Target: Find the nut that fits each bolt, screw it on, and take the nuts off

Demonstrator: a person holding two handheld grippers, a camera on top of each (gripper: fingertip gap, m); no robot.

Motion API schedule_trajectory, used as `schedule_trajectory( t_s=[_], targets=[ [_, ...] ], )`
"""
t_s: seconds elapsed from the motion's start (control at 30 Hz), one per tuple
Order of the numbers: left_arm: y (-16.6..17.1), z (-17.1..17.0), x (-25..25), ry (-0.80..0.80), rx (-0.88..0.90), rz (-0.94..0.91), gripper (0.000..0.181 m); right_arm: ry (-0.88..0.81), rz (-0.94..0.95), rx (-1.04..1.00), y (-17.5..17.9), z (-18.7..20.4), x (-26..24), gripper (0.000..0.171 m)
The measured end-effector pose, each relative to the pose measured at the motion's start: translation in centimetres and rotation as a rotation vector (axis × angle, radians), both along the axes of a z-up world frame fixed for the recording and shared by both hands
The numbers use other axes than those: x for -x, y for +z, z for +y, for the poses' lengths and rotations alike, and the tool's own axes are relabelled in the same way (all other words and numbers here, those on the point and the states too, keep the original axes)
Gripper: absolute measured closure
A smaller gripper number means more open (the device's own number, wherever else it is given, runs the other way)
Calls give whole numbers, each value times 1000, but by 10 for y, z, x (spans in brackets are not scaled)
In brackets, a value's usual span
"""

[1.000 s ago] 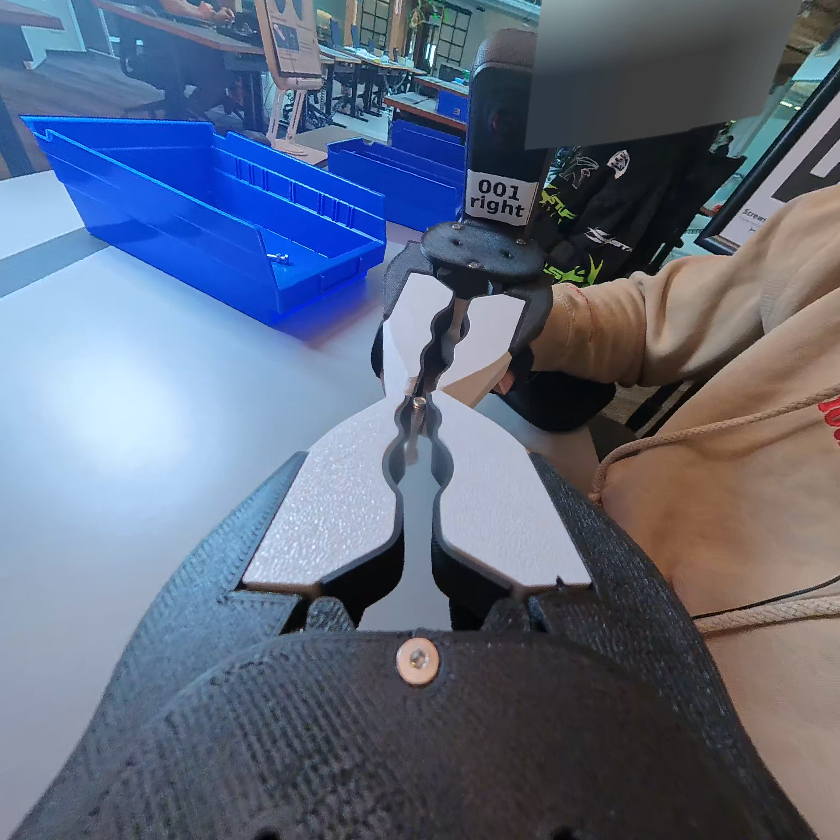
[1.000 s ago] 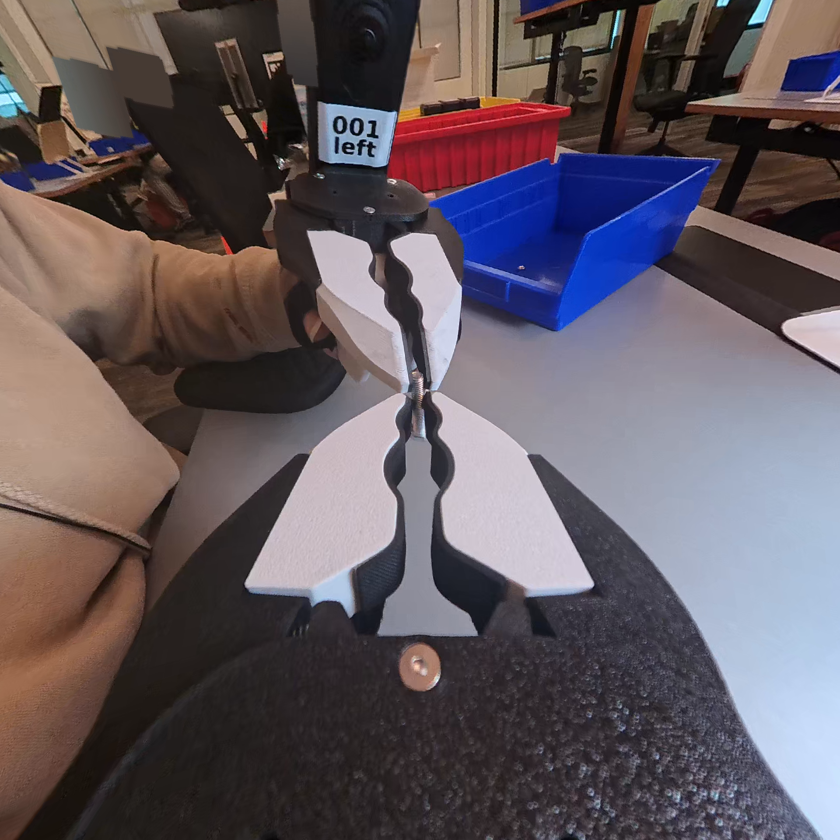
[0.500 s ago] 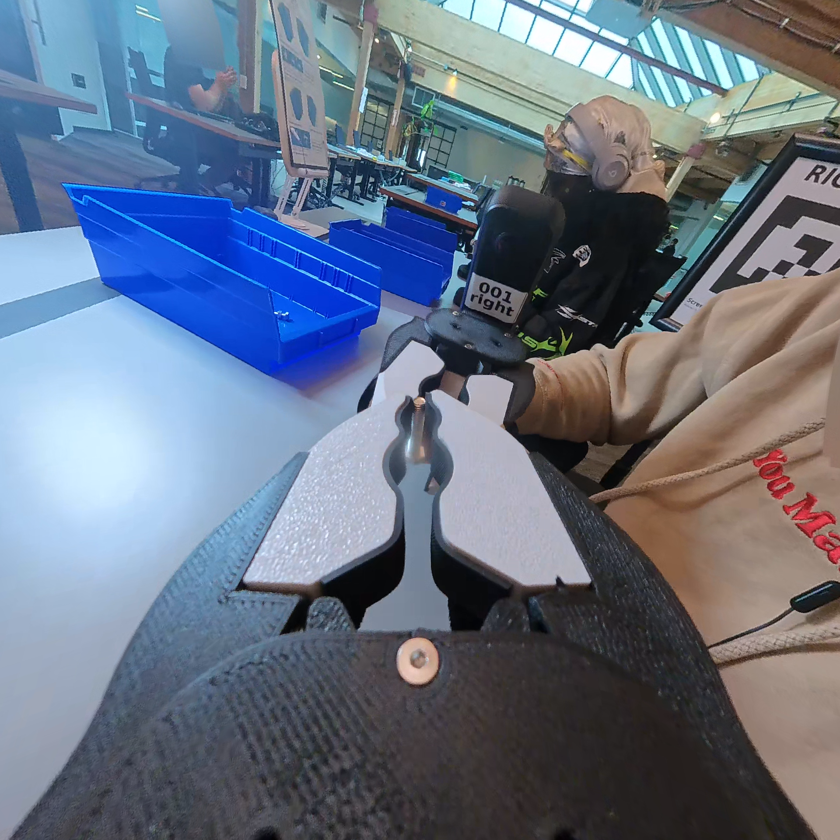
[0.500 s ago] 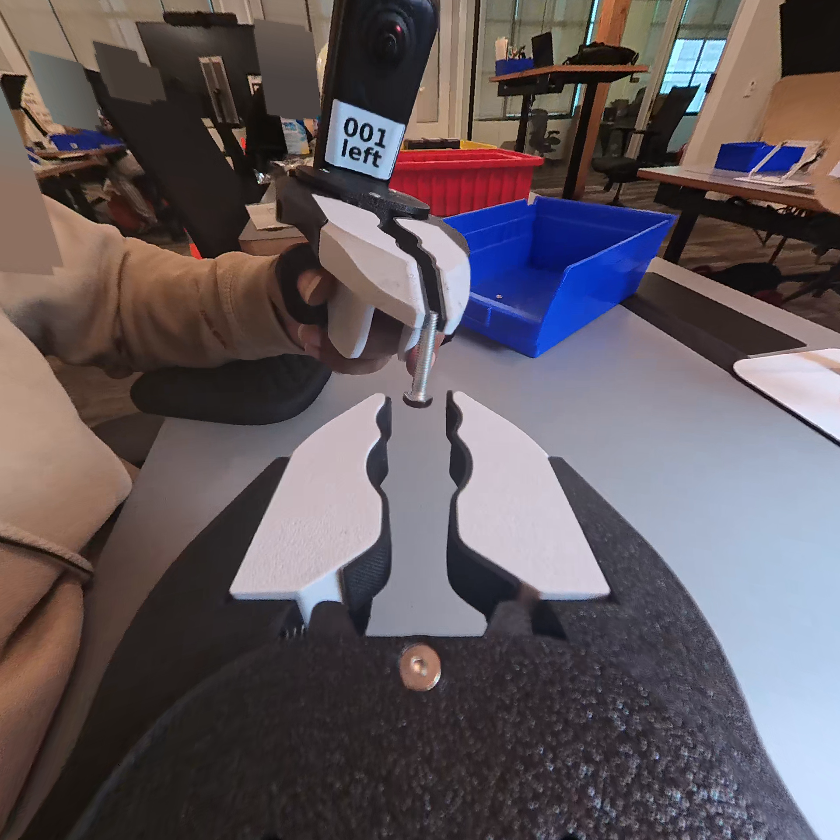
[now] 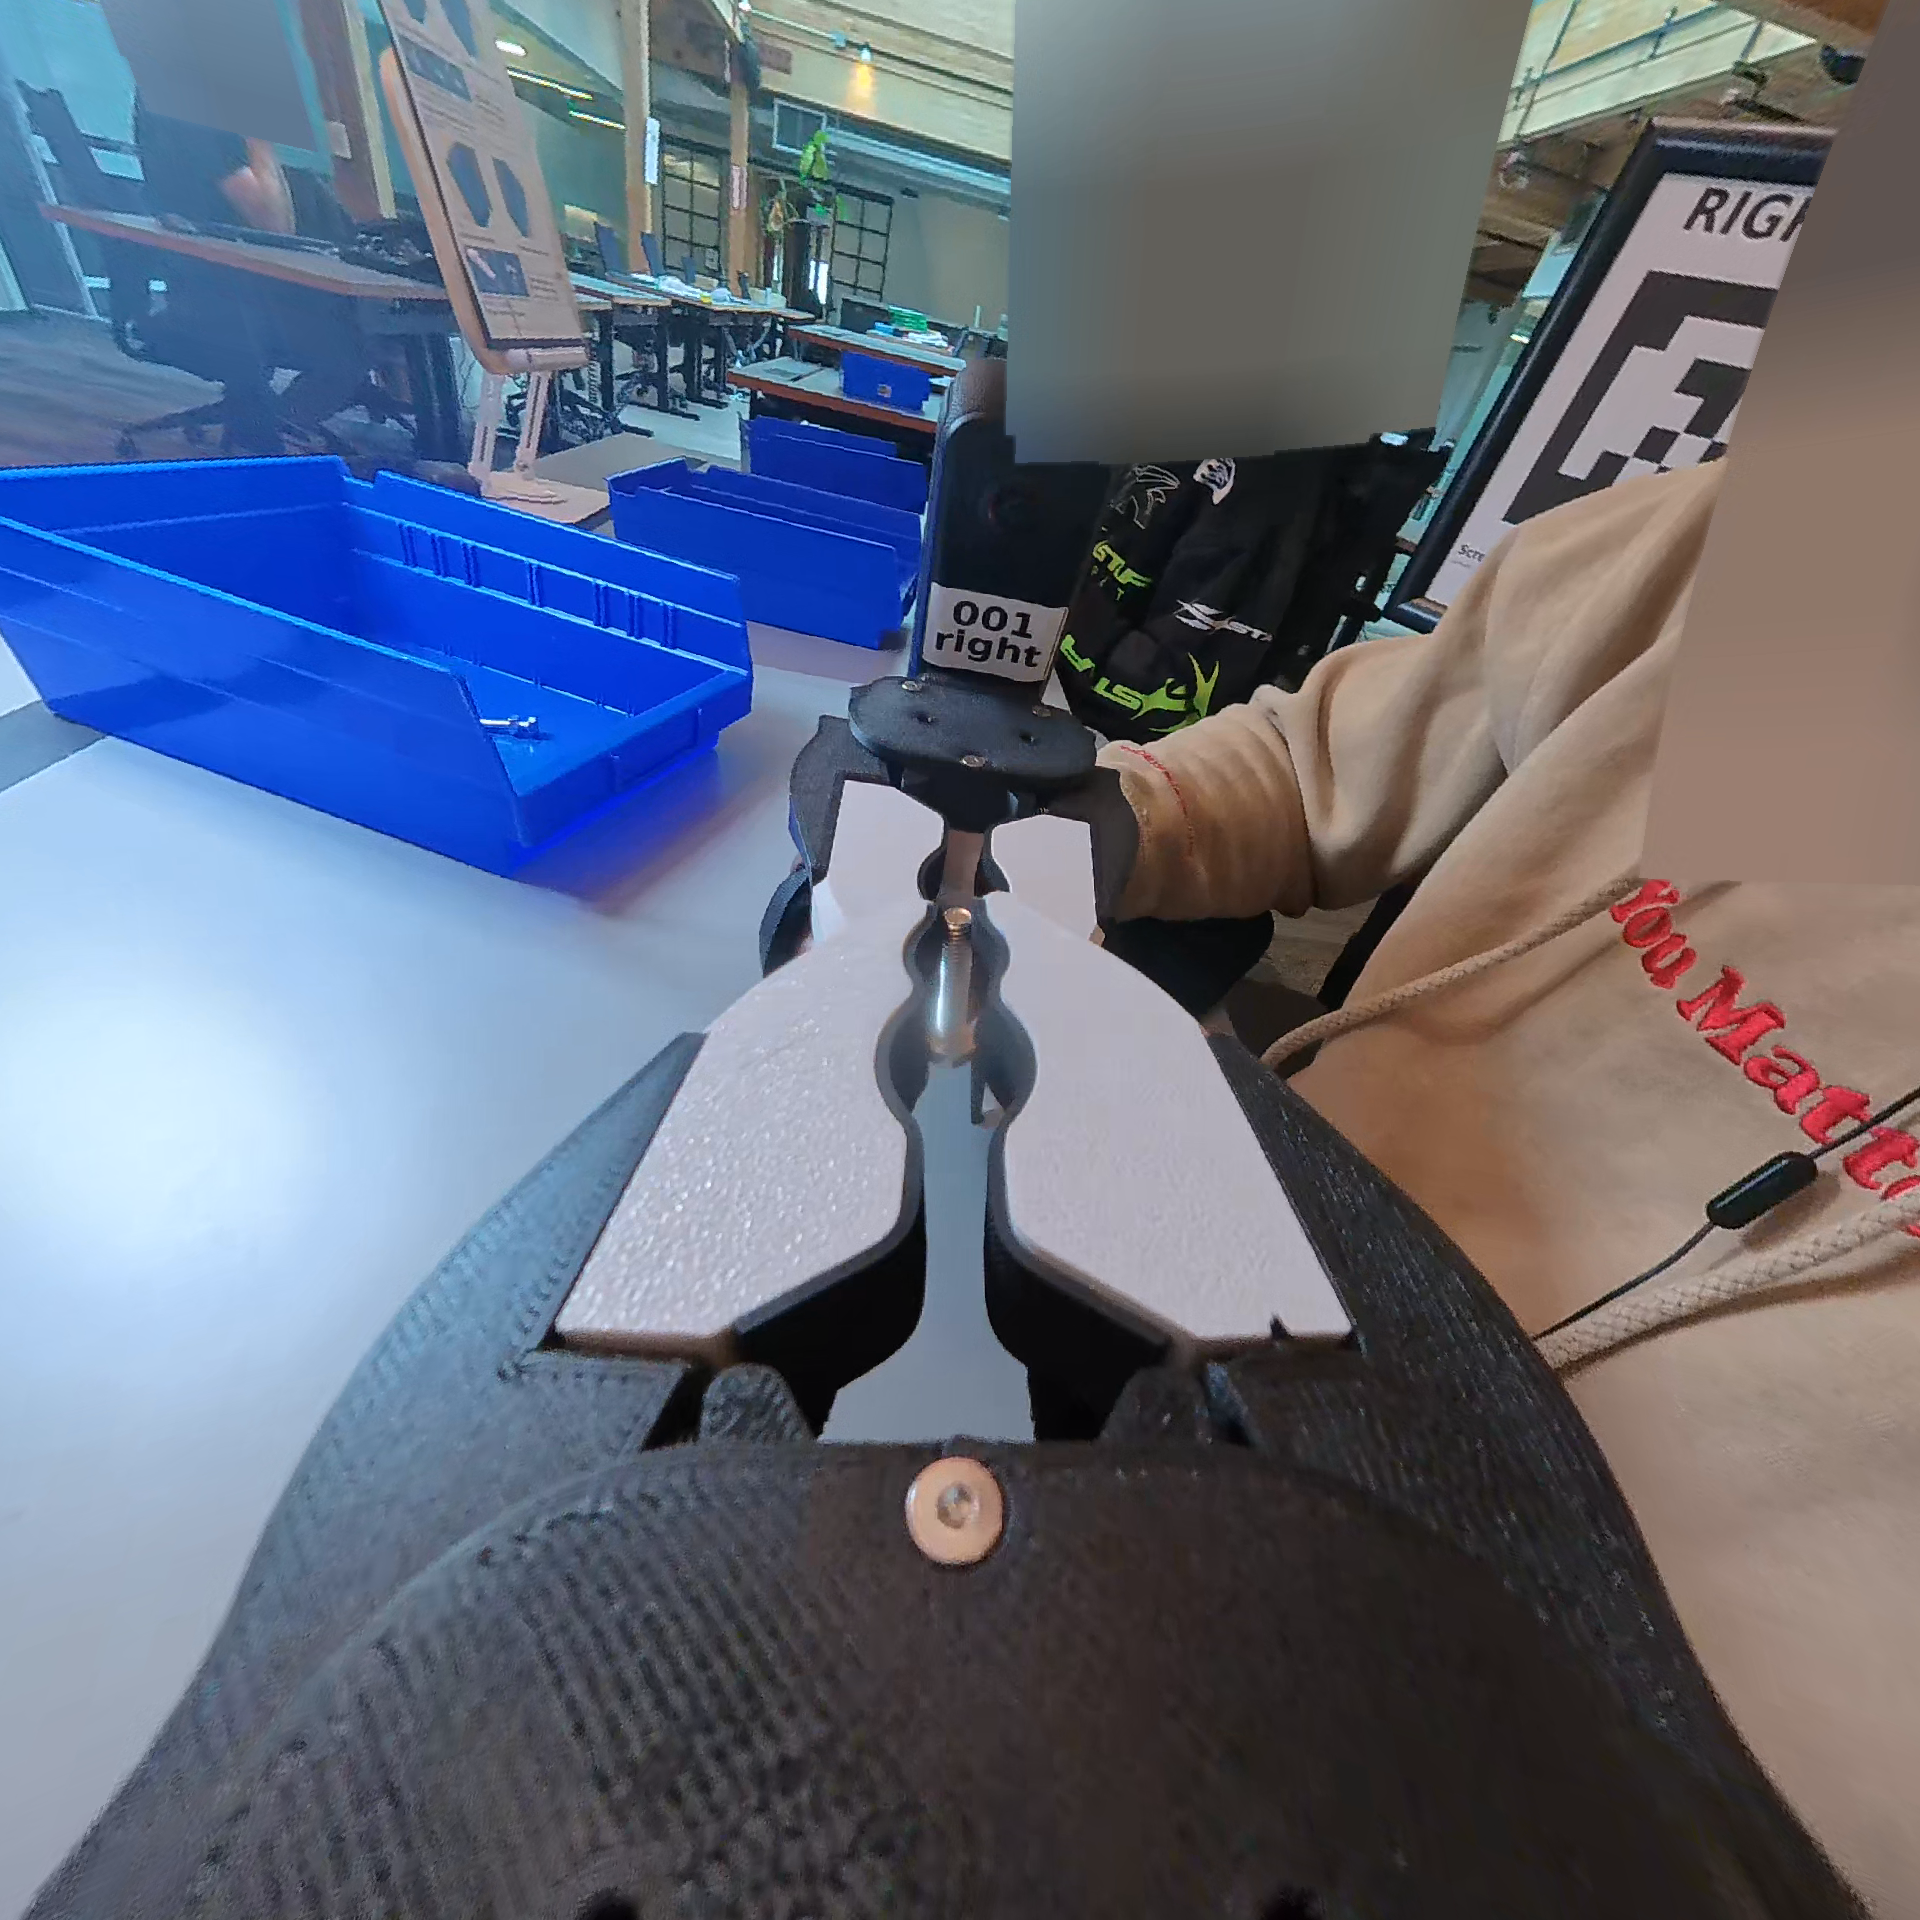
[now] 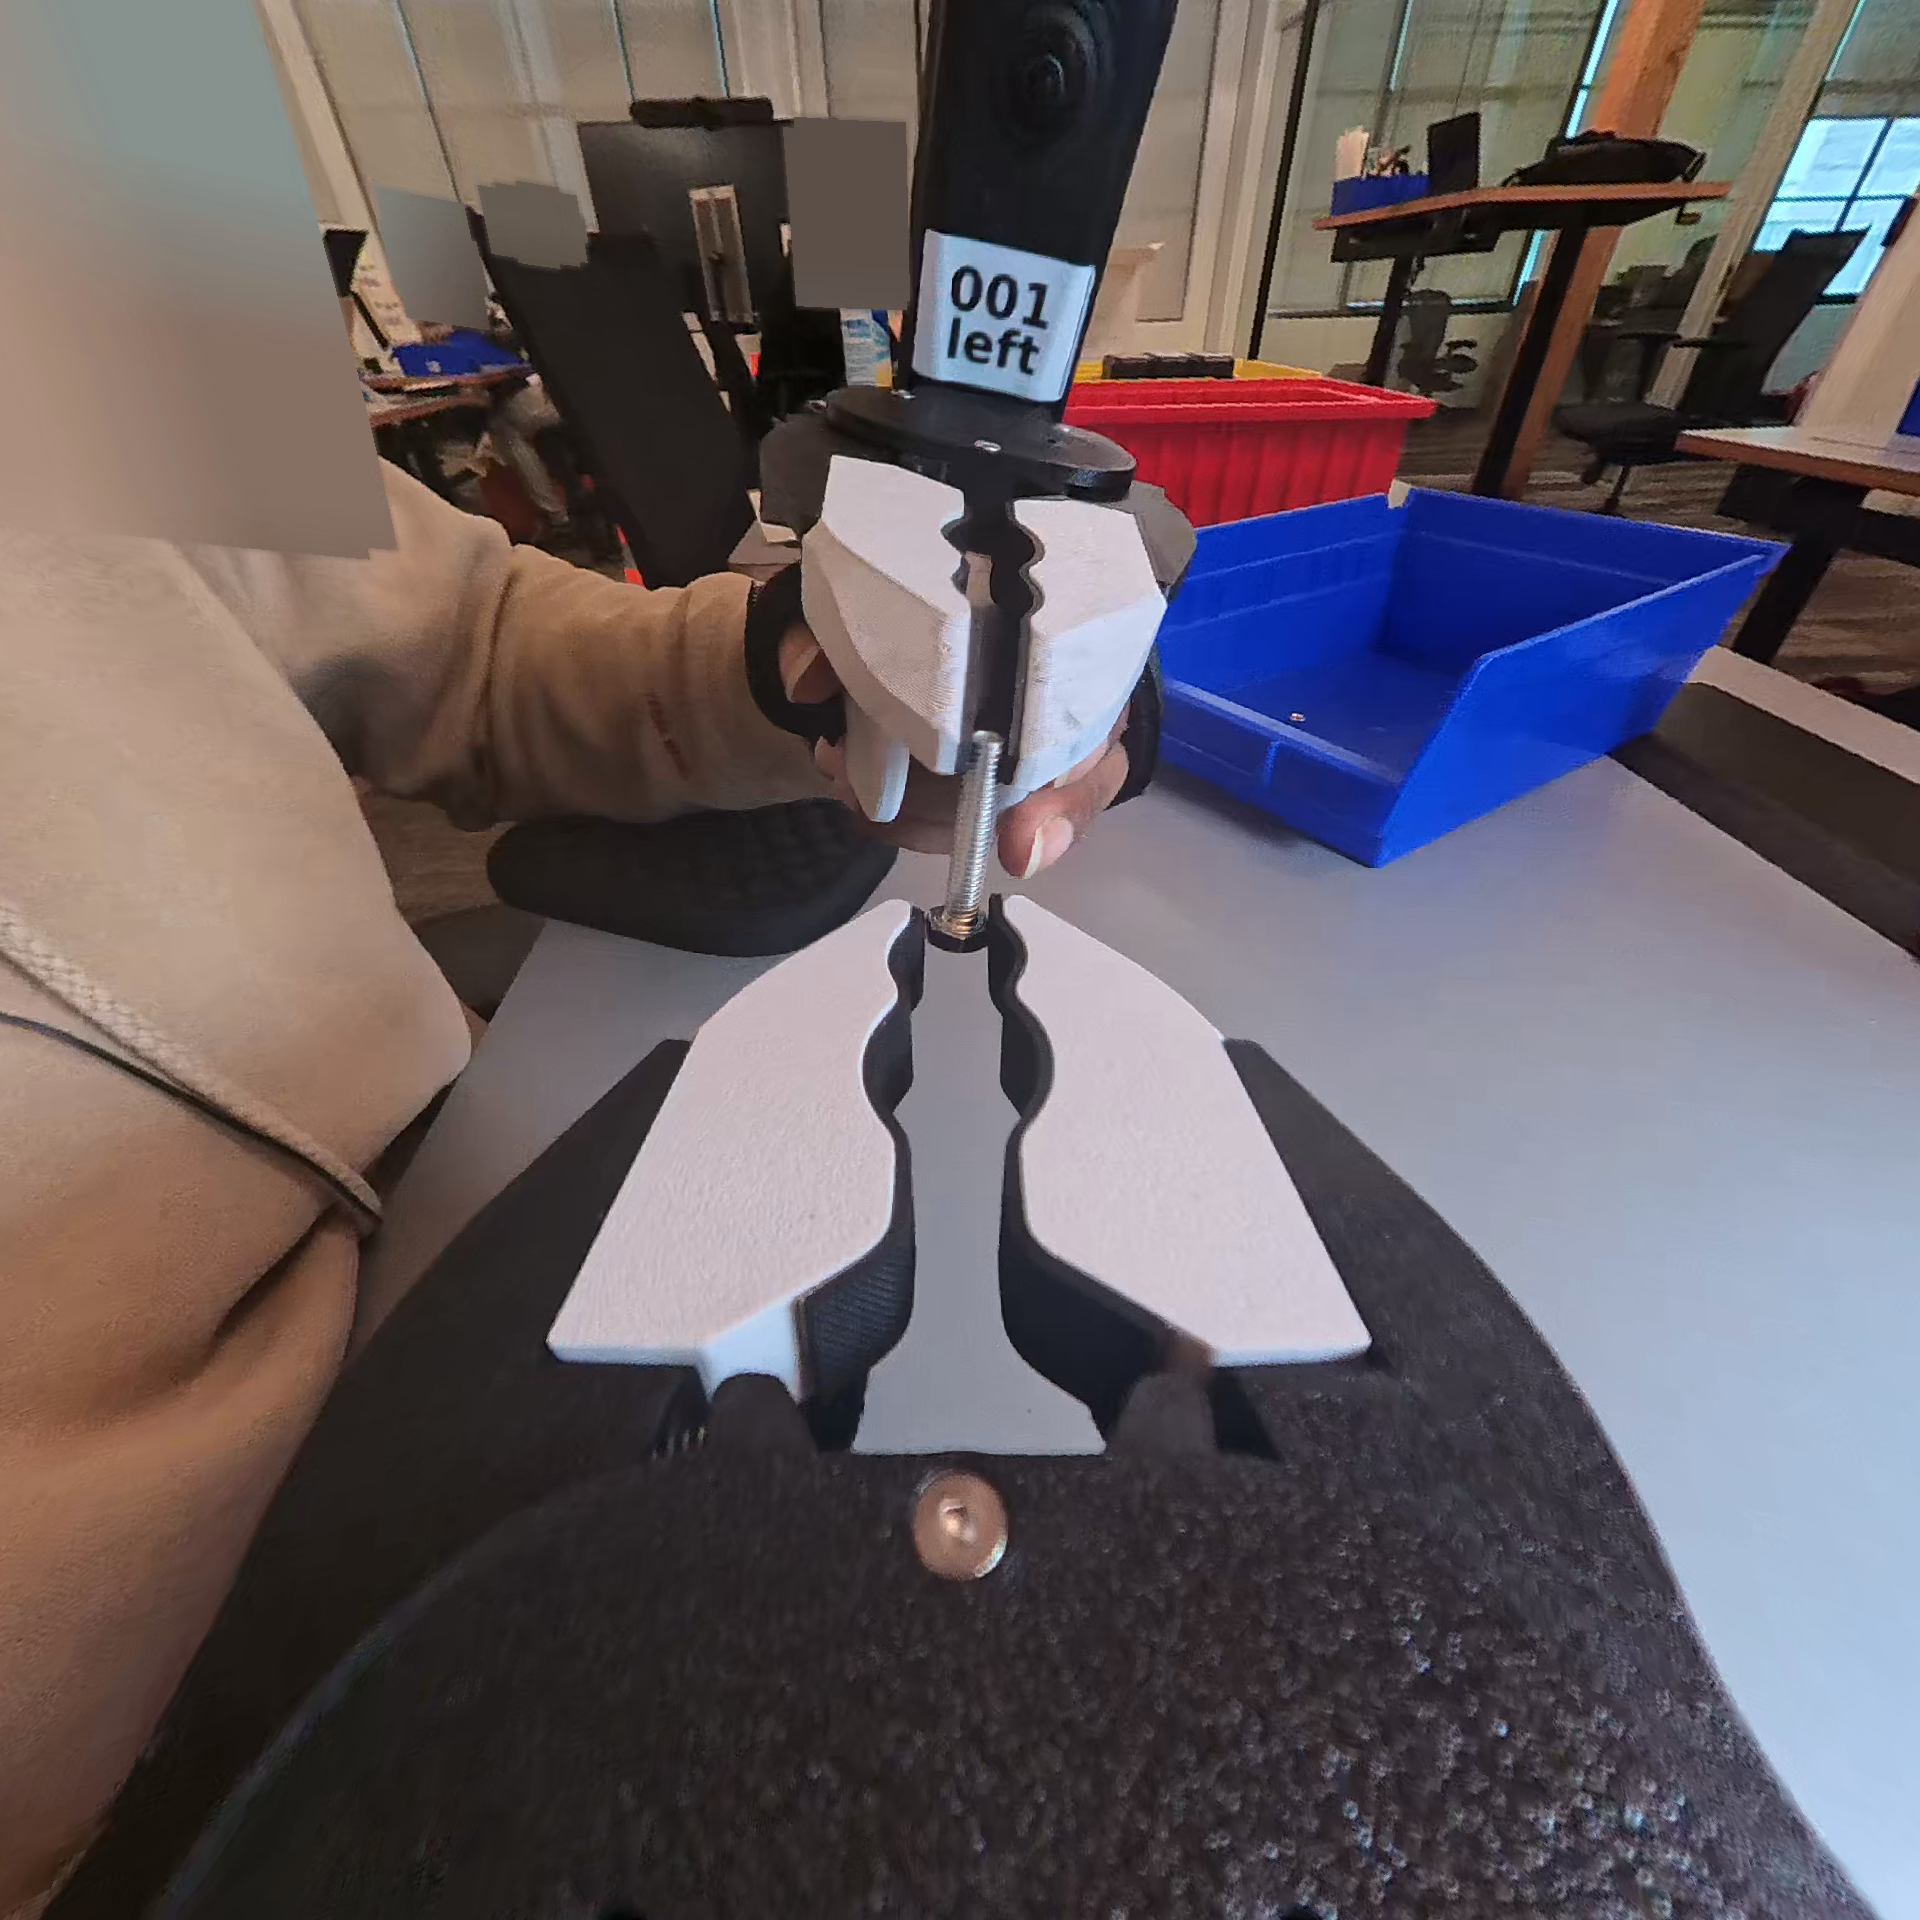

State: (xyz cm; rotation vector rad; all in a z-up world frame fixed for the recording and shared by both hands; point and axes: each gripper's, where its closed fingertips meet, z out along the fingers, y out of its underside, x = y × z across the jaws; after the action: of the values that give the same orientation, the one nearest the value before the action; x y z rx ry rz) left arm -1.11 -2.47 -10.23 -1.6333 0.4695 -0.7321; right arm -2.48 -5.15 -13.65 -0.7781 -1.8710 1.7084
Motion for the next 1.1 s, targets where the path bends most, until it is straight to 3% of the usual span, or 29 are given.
schedule_trajectory(
  t_s=[0.33,0.4,0.5,0.6,0.7,0.8,0.93,1.1],
  targets=[
    [3,-1,-2,-9,-24,-7,175,5,23,2,3,-1,-2,161],
    [11,1,6,36,-41,-21,154,-30,22,0,3,4,2,161],
    [37,-3,48,191,-88,37,149,-96,11,-5,5,18,6,161],
    [62,-20,129,470,-61,160,151,-166,-3,-21,8,37,8,161],
    [56,-48,226,764,139,290,157,-221,-34,-19,6,57,7,161],
    [15,-80,305,914,492,413,155,-261,-73,-12,-3,72,2,161],
    [-50,-111,354,830,923,525,157,-280,-112,9,-16,81,-5,161],
    [-101,-123,374,675,1228,627,160,-280,-106,20,-14,81,-6,161]
  ],
)
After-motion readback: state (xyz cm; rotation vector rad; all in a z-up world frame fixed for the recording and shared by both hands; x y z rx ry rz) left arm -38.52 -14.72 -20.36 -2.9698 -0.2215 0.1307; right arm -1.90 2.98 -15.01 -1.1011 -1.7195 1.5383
